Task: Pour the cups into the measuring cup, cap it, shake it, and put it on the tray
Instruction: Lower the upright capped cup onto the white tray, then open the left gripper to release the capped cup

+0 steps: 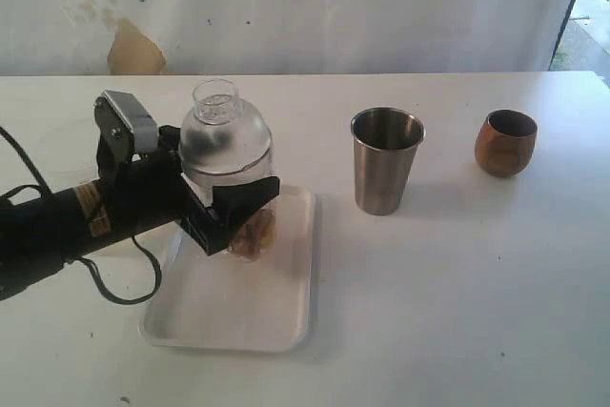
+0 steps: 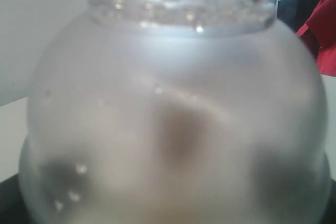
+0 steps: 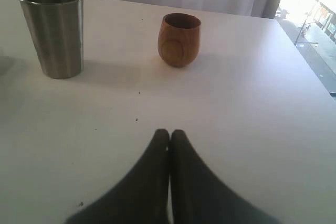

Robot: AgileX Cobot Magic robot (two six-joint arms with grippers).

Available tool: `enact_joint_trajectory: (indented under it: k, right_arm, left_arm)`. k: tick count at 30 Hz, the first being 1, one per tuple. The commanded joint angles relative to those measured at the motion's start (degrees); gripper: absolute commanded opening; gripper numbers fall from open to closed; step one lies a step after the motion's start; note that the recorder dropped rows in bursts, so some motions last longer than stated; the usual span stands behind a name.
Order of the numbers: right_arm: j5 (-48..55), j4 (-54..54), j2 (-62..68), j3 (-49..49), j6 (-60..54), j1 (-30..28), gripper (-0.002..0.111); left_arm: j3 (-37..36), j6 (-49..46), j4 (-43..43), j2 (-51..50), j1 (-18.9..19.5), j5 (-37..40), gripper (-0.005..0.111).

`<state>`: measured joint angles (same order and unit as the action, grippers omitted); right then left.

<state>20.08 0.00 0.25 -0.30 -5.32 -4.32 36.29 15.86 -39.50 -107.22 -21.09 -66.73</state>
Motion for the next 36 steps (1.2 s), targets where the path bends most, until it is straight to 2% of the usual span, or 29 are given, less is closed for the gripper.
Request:
enact_joint_trajectory:
  k: [1, 8, 11, 12, 13, 14, 15, 16, 18, 24, 31, 36]
  right_arm:
    - [0.0, 0.0, -0.3, 0.3, -0.2, -0.4, 0.0]
    - [0.0, 0.0, -0.3, 0.3, -0.2, -0.4, 0.0]
    - [0.0, 0.0, -0.3, 0.3, -0.2, -0.4, 0.0]
    - [0.0, 0.0, -0.3, 0.3, -0.2, -0.4, 0.0]
    - [0.0, 0.0, -0.3, 0.3, -0.2, -0.4, 0.0]
    - [0.0, 0.0, -0.3, 0.3, -0.2, -0.4, 0.0]
    - [0.0, 0.0, -0.3, 0.3, -0.2, -0.4, 0.0]
    - [0.0, 0.0, -0.3, 0.3, -0.2, -0.4, 0.0]
    - [0.0, 0.0, -0.3, 0.3, -0.2, -0.4, 0.0]
    - [0.0, 0.0, -0.3, 0.3, -0.2, -0.4, 0.0]
    - [0.0, 0.0, -0.3, 0.3, -0.2, -0.4, 0.0]
    - [0.0, 0.0, -0.3, 0.3, -0.2, -0.4, 0.0]
  left_arm:
    - [3.6, -1.1, 0.0, -1.9, -0.2, -2.1, 0.0]
    - [4.5, 1.2, 0.1, -2.2, -0.2, -1.1, 0.0]
    - [4.5, 1.2, 0.1, -2.2, -0.2, -0.5, 0.009]
    - [4.5, 1.2, 0.1, -2.2, -0.2, -1.0, 0.024]
    - [4.5, 1.2, 0.1, -2.2, -0.2, -1.1, 0.034]
    - [4.5, 1.2, 0.1, -2.2, -0.2, -0.7, 0.057]
    - [4.5, 1.2, 0.1, -2.2, -0.2, -0.3, 0.069]
    - [4.5, 1.2, 0.1, -2.2, -0.2, 1.1, 0.088]
    - [4.5, 1.2, 0.1, -2.2, -0.2, 4.0, 0.105]
    - [4.5, 1.2, 0.1, -2.2, -0.2, 3.7, 0.105]
    - [4.5, 0.7, 0.2, 0.4, -0.2, -2.0, 0.105]
    - [4.5, 0.6, 3.1, 2.5, -0.2, -3.2, 0.105]
